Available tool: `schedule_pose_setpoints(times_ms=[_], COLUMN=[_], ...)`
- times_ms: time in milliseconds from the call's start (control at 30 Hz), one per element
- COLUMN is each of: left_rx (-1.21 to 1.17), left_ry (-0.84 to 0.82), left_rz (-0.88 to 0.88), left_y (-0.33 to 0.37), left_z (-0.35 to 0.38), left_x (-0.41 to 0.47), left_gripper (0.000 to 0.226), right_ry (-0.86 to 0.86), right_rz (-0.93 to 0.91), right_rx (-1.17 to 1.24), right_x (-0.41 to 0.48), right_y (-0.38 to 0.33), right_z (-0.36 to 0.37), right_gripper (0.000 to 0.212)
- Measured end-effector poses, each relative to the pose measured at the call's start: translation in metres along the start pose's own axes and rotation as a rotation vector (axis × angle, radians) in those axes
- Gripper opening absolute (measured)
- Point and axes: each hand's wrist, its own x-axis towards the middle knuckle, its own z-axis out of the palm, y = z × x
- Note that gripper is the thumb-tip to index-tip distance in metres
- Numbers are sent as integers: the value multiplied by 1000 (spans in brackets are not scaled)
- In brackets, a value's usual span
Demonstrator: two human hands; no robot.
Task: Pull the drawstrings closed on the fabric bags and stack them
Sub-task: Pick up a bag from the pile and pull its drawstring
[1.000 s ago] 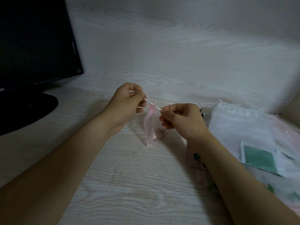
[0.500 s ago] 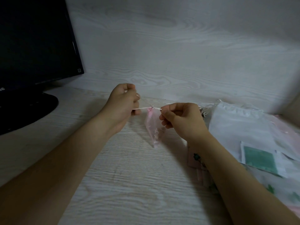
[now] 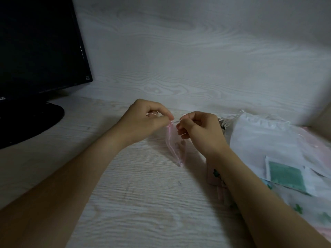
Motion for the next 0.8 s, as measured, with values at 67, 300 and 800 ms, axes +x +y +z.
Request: schedule_pose_setpoints(times_ms=[67,300,800], left_rx=[44,11,53], left_ry=[-7,37,28], left_rz=[45,107,120], left_y=[-4,-12,-18], left_z=[2,1,3], left_x=[0,4,6], left_gripper=[15,6,9], right_ry=[6,-14,-60], right_rz=[10,43,11], right_rx=[21,36,80], right_x=[0,0,6], right_y=[-1,0,8], right_z=[-1,-1,-2], right_gripper=[16,19,11])
